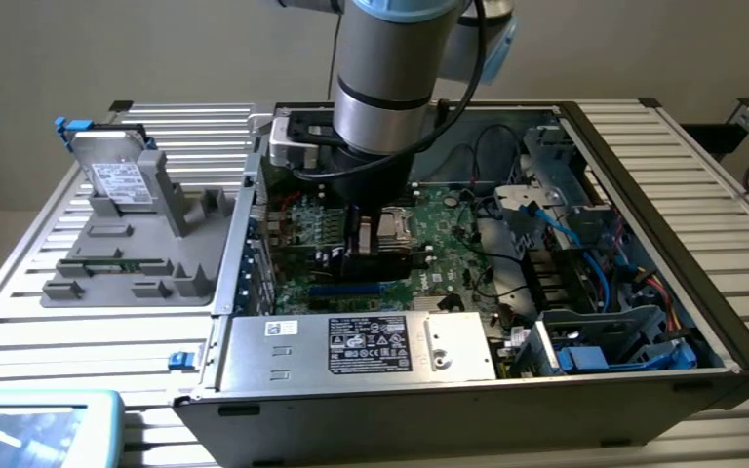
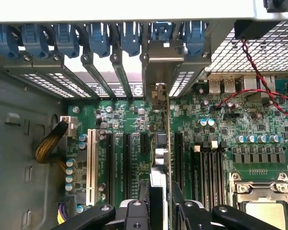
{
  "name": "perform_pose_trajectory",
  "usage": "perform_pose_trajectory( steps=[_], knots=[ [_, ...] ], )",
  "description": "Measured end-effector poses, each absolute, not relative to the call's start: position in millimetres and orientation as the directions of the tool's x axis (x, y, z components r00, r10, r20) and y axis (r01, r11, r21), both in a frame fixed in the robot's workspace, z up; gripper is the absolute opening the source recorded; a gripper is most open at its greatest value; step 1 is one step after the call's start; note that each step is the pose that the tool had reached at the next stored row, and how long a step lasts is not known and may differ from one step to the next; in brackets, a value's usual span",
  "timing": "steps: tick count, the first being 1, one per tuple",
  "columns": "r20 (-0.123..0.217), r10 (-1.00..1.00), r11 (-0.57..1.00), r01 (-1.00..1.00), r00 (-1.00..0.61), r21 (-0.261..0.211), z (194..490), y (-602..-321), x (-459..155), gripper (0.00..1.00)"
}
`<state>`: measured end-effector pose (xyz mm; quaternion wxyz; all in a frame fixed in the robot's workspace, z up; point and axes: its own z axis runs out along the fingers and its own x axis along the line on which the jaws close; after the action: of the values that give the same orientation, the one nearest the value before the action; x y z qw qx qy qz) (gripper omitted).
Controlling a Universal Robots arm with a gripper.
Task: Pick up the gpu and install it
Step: 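Insert the gpu into the slot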
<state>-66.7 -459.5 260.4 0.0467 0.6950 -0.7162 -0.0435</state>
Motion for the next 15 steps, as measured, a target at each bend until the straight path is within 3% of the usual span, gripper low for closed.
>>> perform_pose_trajectory(
  steps=[15],
  knots=[
    [0.007, -1.000, 0.030, -0.991, -0.030, 0.132, 252.4, -459.2, -68.5, 0.28]
  ],
)
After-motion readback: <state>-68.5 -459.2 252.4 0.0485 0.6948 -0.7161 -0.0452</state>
